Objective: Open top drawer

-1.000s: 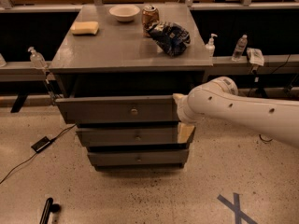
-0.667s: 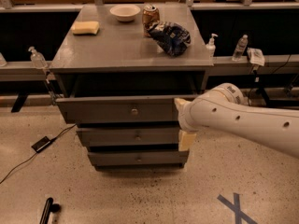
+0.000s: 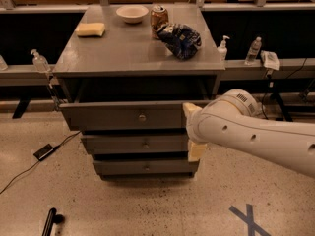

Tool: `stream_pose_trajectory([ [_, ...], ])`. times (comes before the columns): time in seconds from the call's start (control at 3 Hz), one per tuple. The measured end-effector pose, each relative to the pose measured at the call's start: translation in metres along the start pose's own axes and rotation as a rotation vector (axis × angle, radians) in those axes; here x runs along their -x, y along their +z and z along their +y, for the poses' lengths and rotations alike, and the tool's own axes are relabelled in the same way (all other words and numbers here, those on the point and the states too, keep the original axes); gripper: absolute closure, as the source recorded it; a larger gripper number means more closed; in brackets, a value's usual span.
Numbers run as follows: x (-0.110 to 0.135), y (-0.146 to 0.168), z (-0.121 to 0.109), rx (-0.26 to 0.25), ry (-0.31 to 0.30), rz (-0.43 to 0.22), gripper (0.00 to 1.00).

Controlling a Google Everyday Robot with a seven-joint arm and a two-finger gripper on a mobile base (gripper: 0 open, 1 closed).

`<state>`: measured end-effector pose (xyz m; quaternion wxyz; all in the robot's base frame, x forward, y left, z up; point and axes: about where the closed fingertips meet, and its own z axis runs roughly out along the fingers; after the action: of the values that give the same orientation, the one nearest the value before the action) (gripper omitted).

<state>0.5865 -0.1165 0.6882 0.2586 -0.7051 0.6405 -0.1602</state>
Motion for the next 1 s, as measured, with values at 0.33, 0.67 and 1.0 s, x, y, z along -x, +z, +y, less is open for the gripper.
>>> stream_pose_trajectory([
  [0.33,0.0,0.008,-0.024,0.001,0.003,-0.015,0.0],
  [0.67,0.003,0.029,-0.055,0.035,-0.009,-0.039,0.0],
  [1.0,0.004,0.06,-0.086,0.098,0.006,-0.095,0.0],
])
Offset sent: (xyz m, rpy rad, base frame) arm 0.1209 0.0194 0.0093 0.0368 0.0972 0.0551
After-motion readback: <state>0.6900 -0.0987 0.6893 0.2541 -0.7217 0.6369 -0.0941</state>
